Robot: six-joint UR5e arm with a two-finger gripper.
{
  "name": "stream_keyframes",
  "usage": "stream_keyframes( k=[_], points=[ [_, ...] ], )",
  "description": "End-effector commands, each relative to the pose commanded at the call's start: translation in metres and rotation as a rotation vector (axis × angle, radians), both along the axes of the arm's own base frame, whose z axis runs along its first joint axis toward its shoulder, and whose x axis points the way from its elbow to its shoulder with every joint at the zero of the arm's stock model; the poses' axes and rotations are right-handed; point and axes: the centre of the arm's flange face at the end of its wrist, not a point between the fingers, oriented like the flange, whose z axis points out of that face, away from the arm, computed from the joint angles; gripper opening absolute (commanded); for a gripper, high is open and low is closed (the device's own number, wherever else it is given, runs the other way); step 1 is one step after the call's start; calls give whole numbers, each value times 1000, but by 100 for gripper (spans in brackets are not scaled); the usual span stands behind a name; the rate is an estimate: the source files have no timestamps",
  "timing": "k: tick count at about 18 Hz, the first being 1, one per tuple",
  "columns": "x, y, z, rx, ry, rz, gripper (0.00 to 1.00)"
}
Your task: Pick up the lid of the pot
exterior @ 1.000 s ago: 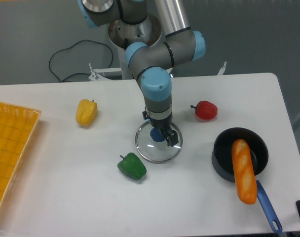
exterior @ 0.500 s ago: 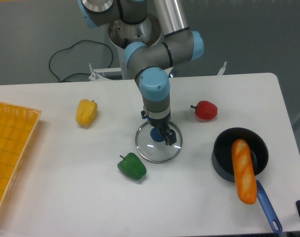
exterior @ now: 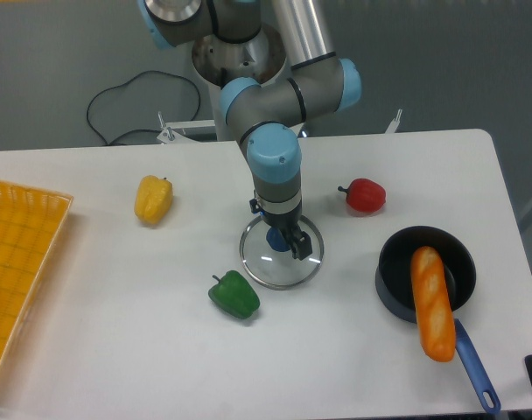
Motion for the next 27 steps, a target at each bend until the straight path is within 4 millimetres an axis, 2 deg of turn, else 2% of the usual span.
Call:
stream_keyframes(
  k=[9, 11, 12, 14, 15, 21, 27],
  points=[
    [0, 2, -1, -1, -1, -2, 100],
    [0, 4, 1, 0, 0, -5, 88],
    [-1, 4, 1, 0, 0, -3, 78],
    [-1, 5, -1, -4, -2, -2, 50],
    [-1, 6, 0, -5, -1, -1, 44],
    [-2, 6, 0, -5, -1, -3, 44],
    [-7, 11, 4, 0, 7, -3, 40]
  ],
)
